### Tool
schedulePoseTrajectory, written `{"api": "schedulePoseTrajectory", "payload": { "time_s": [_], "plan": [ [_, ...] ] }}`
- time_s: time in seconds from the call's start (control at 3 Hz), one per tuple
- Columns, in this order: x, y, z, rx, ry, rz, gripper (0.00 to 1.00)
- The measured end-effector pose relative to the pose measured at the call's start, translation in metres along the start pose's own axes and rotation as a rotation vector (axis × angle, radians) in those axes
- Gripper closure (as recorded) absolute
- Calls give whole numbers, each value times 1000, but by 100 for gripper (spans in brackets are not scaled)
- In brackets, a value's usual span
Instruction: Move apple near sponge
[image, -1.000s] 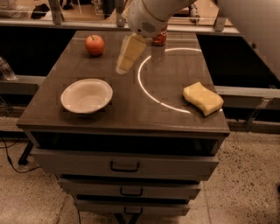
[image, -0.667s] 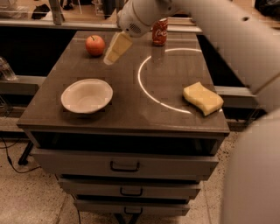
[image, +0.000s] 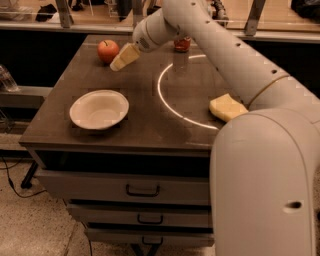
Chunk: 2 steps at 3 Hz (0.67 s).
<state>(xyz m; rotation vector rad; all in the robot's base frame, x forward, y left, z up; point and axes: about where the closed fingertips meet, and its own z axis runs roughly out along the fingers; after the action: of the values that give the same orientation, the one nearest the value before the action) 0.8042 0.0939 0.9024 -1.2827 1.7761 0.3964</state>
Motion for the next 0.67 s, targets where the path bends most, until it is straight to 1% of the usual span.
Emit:
{"api": "schedulePoseTrajectory", "payload": {
  "time_s": [0.33,0.67],
  "plan": [
    [4,-11,29,42,-14,120,0],
    [-4,-20,63,82,-61,219,0]
  ]
}}
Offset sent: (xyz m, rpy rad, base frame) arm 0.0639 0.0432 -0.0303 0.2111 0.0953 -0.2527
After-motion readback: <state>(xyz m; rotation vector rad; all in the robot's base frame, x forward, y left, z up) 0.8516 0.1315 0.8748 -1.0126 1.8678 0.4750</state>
